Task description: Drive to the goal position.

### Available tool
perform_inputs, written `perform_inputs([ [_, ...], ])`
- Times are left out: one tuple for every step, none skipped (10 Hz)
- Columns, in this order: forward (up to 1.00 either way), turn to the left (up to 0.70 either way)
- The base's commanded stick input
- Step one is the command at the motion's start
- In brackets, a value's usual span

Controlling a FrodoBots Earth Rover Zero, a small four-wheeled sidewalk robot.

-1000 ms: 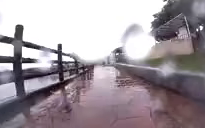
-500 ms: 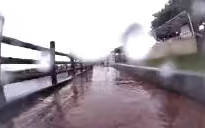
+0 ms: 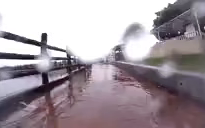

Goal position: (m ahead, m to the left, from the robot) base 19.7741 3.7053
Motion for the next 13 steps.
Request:
perform_inputs([
  [1.00,0.00],
  [1.00,-0.06],
  [1.00,-0.15],
  [1.00,-0.24],
  [1.00,-0.14],
  [1.00,-0.04],
  [1.00,0.00],
  [1.00,0.00],
  [1.00,0.00],
  [1.00,0.00],
  [1.00,0.00],
  [1.00,0.00],
  [1.00,0.00],
])
